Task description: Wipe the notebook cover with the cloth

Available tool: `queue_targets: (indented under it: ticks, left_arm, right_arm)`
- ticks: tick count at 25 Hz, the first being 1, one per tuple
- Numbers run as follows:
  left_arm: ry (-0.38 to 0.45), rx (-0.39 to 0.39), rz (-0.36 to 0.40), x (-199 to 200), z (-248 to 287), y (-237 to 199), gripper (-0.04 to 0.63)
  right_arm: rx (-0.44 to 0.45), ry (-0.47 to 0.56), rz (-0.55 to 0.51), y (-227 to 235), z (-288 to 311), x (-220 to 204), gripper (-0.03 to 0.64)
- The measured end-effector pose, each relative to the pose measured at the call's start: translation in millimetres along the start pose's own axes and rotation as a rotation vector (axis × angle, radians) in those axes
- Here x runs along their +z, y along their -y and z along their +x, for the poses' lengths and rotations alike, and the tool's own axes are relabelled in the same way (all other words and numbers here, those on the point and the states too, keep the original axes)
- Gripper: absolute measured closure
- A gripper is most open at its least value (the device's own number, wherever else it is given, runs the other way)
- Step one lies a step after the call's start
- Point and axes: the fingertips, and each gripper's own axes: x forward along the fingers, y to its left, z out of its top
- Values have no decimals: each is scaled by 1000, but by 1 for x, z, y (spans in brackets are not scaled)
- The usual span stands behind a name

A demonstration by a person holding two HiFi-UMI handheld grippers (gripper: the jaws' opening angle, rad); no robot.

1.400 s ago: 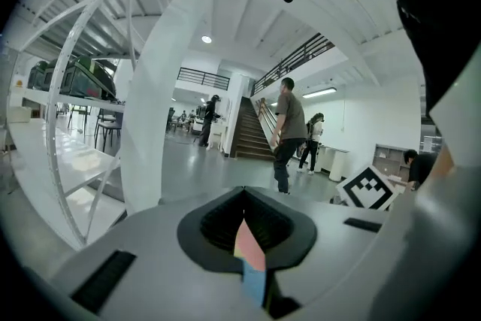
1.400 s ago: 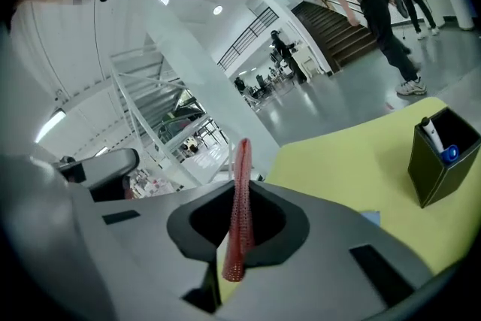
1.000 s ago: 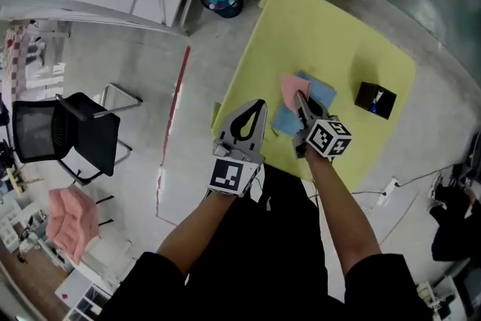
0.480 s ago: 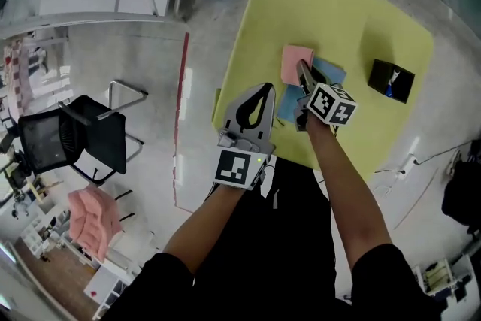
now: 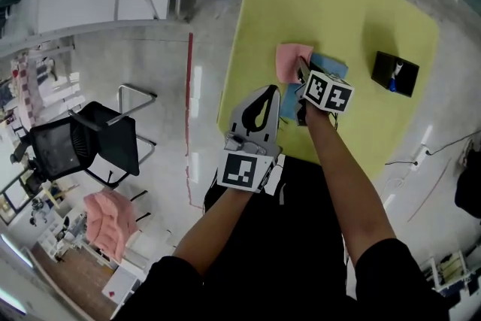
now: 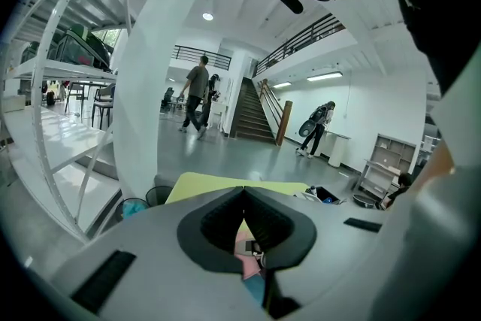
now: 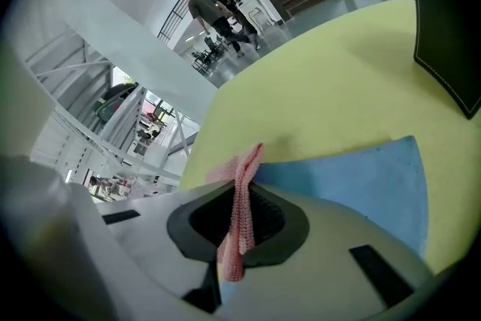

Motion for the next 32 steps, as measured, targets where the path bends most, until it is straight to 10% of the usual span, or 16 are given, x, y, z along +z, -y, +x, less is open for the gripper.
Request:
queue_targets:
  ticks: [11,32]
  left_arm:
    - [-27,-102,4,-10,-7,2,589]
    - [-23,-40,30,-4,-15,-8,589]
  right_arm:
    - [-45,-7,-74,1,4,-5,580]
    - [-99,-8,-106,25,-21,3,580]
